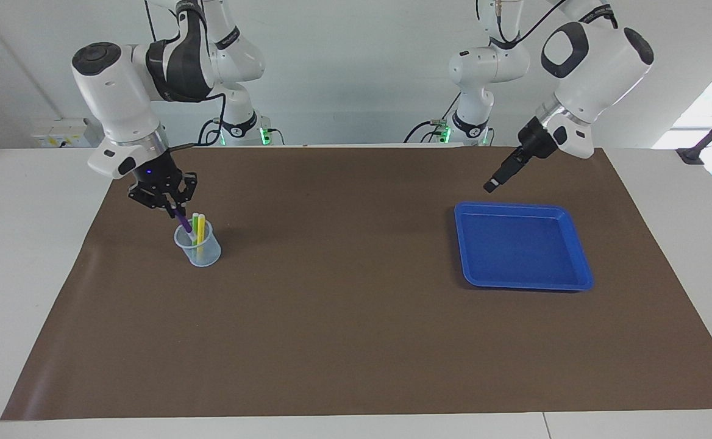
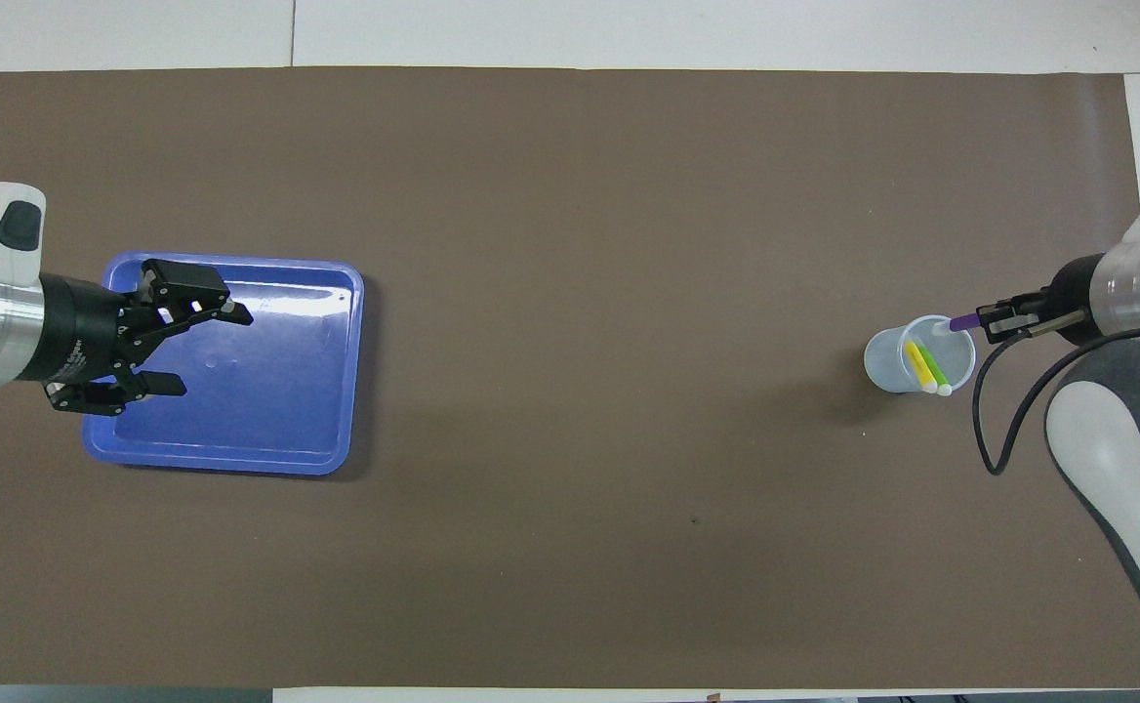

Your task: Transfer and insert pens with both arms

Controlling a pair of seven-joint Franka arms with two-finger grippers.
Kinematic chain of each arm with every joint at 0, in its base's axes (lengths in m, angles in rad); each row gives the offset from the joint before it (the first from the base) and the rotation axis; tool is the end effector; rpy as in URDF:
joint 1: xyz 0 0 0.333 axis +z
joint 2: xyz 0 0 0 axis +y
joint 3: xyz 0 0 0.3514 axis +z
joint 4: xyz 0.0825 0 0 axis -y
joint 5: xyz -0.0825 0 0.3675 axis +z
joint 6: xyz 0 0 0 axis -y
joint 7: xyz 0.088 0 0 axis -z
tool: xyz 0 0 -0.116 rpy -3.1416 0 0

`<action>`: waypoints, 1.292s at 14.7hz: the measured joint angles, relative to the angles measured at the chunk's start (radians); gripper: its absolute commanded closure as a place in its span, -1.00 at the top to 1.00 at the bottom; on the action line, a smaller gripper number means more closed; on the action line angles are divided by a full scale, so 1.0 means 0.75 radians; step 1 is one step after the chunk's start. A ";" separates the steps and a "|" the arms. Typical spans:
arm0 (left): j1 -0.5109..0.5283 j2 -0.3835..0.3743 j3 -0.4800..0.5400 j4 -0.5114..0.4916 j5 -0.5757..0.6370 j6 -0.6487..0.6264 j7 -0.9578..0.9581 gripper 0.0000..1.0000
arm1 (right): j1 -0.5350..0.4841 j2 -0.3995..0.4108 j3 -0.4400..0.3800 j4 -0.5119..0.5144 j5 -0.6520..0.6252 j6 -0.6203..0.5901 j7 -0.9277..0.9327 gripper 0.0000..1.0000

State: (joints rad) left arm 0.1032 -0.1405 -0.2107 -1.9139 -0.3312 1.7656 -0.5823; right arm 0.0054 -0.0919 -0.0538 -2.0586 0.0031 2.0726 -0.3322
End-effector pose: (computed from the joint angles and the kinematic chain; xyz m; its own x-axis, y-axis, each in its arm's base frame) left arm 0.4911 -0.0911 0.5853 0.8533 0.4909 -0.1759 0.5206 -0.8217 0.2320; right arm 0.5199 -0.0258 0.5188 0.9550 0.2785 0.1023 0.2772 -0.9604 0.0271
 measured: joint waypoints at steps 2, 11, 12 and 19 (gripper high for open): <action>-0.005 0.064 -0.008 0.143 0.159 -0.133 0.108 1.00 | 0.000 0.000 -0.017 -0.034 -0.002 0.023 -0.011 -1.00; -0.066 0.140 0.026 0.465 0.432 -0.547 0.627 1.00 | 0.000 -0.001 -0.050 -0.141 -0.005 0.094 -0.012 -1.00; -0.121 0.140 0.078 0.458 0.435 -0.548 0.628 1.00 | 0.000 -0.001 -0.050 -0.150 -0.005 0.100 -0.012 -1.00; -0.212 0.157 0.166 0.427 0.434 -0.437 0.598 1.00 | 0.000 0.024 -0.050 -0.243 -0.005 0.243 -0.011 -1.00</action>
State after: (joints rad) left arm -0.0559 -0.0225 -0.0864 -1.5936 -0.0061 1.4377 -0.1341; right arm 0.0054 -0.0737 -0.0911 -2.2408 -0.0008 2.2550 -0.3408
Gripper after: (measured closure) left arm 0.000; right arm 0.815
